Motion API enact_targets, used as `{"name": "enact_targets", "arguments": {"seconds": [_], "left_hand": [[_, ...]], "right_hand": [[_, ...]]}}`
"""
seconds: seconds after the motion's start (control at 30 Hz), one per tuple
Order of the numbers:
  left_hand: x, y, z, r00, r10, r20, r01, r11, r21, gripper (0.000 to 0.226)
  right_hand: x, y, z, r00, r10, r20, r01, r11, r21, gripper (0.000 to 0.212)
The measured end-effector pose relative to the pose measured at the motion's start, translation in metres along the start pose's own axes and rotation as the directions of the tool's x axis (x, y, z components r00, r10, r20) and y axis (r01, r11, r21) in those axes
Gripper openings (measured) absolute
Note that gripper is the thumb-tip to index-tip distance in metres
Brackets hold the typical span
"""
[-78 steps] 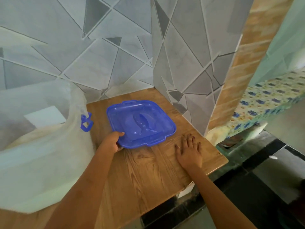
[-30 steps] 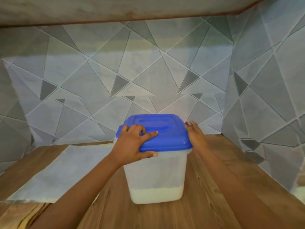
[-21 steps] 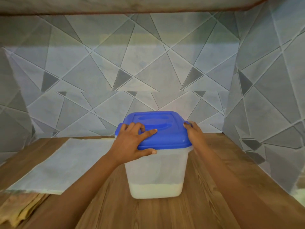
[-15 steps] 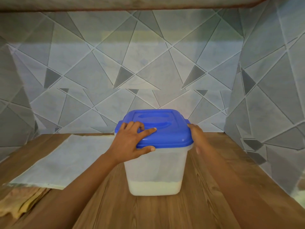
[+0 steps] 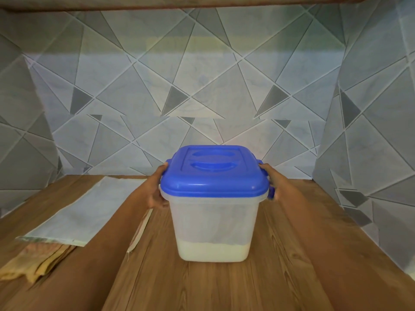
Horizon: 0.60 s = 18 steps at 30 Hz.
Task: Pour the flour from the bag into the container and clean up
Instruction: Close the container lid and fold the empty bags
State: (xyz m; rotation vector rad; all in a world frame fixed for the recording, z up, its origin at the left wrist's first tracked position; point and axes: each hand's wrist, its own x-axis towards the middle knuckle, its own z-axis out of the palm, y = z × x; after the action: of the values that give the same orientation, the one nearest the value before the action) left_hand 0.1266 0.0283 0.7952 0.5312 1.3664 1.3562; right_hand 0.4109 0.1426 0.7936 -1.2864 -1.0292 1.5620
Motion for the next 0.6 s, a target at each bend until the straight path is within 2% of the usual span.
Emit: {"name": "enact_targets", "arguments": {"seconds": [0.07,0.1,0.17,0.27,0.37,0.4,0.6], "left_hand": [[0.004,0.004,-0.003,0.999,-0.033,-0.029,0.032,0.999,-0.035,0.055],[0.002,0.008,-0.001,0.997,-0.008,-0.082,0.006,1.0,-0.023,0.046],[0.003,0.017,0.006,0.962,0.134,-0.236,-0.091,0.978,0.186,0.038],[0.004,0.034,0.021,0.908,0.343,-0.239,-0.199,0.858,0.474,0.066],[0.0,0.041,0.036,0.908,0.391,-0.15,-0.157,0.649,0.744,0.084],[0.001,0.041,0.038,0.905,0.406,-0.13,-0.151,0.591,0.793,0.084],[0.001,0.042,0.046,0.854,0.502,-0.138,-0.093,0.408,0.908,0.058]], "right_hand": [[-0.001,-0.01,0.004,0.994,-0.039,-0.103,0.025,0.992,-0.127,0.048],[0.0,-0.015,0.007,0.99,-0.075,-0.123,0.051,0.981,-0.185,0.052],[-0.001,-0.026,0.013,0.981,-0.132,-0.141,0.085,0.95,-0.299,0.068],[-0.006,-0.04,0.029,0.97,-0.231,-0.078,0.158,0.841,-0.517,0.084],[-0.014,-0.039,0.039,0.959,-0.284,-0.024,0.174,0.651,-0.739,0.082],[-0.015,-0.037,0.039,0.953,-0.301,-0.028,0.175,0.625,-0.761,0.078],[-0.021,-0.034,0.041,0.908,-0.411,-0.082,0.179,0.556,-0.812,0.056]]}}
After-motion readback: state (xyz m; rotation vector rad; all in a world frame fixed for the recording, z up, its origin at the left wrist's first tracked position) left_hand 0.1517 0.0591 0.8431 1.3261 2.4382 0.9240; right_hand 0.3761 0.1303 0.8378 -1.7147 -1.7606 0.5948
